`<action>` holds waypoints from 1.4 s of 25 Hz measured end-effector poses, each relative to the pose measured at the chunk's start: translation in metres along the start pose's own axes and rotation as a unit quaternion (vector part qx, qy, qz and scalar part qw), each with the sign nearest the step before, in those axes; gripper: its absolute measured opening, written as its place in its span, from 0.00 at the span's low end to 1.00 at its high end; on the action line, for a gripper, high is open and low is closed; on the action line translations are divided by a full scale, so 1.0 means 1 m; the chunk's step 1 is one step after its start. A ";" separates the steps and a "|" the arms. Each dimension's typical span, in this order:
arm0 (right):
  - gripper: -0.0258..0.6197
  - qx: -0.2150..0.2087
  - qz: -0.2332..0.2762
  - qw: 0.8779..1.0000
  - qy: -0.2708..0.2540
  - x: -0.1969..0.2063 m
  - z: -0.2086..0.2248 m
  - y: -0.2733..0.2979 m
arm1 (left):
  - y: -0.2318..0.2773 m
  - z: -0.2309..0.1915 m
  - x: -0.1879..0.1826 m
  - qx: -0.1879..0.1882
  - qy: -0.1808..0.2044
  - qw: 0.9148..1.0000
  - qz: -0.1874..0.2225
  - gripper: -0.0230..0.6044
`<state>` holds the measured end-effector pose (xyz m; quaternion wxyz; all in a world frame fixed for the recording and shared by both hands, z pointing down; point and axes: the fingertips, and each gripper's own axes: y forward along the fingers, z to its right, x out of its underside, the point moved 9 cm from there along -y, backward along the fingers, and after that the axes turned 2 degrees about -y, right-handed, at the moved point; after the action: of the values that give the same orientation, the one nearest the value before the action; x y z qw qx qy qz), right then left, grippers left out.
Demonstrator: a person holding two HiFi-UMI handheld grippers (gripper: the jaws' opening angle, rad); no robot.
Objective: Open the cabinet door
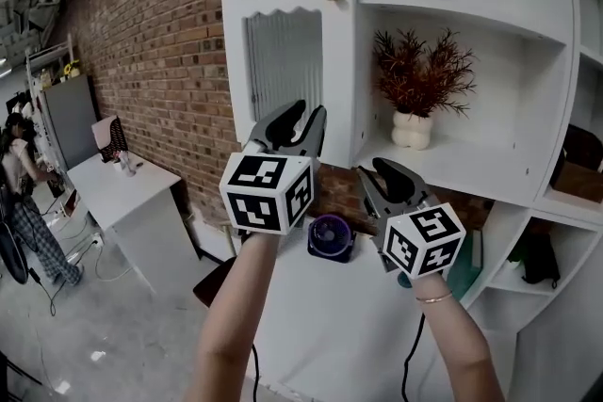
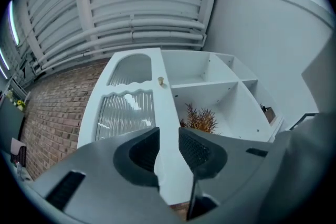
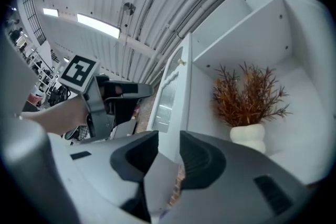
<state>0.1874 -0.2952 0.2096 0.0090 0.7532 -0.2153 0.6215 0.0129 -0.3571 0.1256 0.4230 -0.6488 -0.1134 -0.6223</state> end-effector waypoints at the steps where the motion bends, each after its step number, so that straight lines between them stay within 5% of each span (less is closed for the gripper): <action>1: 0.22 -0.003 0.002 1.000 -0.004 -0.003 0.002 0.004 | 0.007 -0.002 -0.004 -0.003 0.004 1.000 0.001 0.20; 21: 0.26 -0.030 0.049 0.998 -0.022 -0.050 0.028 0.051 | 0.096 0.000 -0.094 -0.046 0.071 0.996 0.041 0.26; 35: 0.28 -0.014 0.052 0.998 -0.026 -0.050 0.046 0.056 | 0.135 -0.009 -0.113 -0.039 0.079 0.995 0.051 0.26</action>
<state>0.2045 -0.3431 0.1377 -0.0182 0.7565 -0.2625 0.5987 0.0752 -0.4036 -0.0322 0.4362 -0.6181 -0.0224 -0.6536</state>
